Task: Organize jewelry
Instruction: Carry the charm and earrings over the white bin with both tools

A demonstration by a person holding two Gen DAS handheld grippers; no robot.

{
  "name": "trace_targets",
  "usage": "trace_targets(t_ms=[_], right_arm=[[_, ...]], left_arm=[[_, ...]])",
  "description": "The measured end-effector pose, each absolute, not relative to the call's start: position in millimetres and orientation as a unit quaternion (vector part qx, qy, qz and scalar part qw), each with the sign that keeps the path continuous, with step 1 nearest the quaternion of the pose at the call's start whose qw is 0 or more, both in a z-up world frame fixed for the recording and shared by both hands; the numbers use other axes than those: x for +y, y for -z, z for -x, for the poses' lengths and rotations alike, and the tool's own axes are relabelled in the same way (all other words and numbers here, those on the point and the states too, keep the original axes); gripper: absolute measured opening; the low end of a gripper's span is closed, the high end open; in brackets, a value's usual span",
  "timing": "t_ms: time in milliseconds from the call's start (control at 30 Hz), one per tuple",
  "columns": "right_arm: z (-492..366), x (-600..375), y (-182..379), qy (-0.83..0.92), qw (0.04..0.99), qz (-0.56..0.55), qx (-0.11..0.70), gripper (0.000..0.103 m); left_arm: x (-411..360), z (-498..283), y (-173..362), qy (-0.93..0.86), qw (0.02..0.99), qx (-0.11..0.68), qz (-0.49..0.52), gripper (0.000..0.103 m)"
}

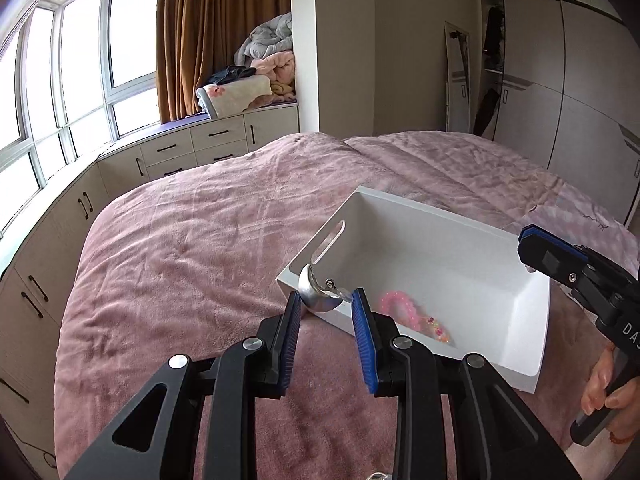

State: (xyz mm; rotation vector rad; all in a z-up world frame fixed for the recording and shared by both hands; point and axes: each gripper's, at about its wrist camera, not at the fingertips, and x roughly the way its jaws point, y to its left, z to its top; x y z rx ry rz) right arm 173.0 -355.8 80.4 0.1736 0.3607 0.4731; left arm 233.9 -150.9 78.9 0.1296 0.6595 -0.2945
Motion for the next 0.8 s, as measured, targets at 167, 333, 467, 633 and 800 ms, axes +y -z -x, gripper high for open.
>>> trace_targets(t_ms=[167, 333, 467, 633, 800], right_arm=[[-176, -378, -79, -0.165, 0.967, -0.084, 0.174, 0.01], [-183, -386, -70, -0.132, 0.97, -0.078, 0.19, 0.01], [-191, -392, -62, -0.12, 0.968, -0.076, 0.205, 0.01], [-196, -397, -55, -0.115, 0.966, -0.084, 0.217, 0.01], [-198, -396, -52, -0.118, 0.964, -0.08, 0.223, 0.01]], left_arm=[[-186, -248, -84, 0.162, 0.932, 0.319, -0.061, 0.031], [-216, -267, -78, 0.168, 0.927, 0.329, -0.057, 0.031], [-231, -282, -63, 0.168, 0.921, 0.349, -0.048, 0.031], [-242, -297, -41, 0.164, 0.913, 0.372, -0.039, 0.031], [-247, -303, -30, 0.166, 0.91, 0.378, -0.039, 0.031]])
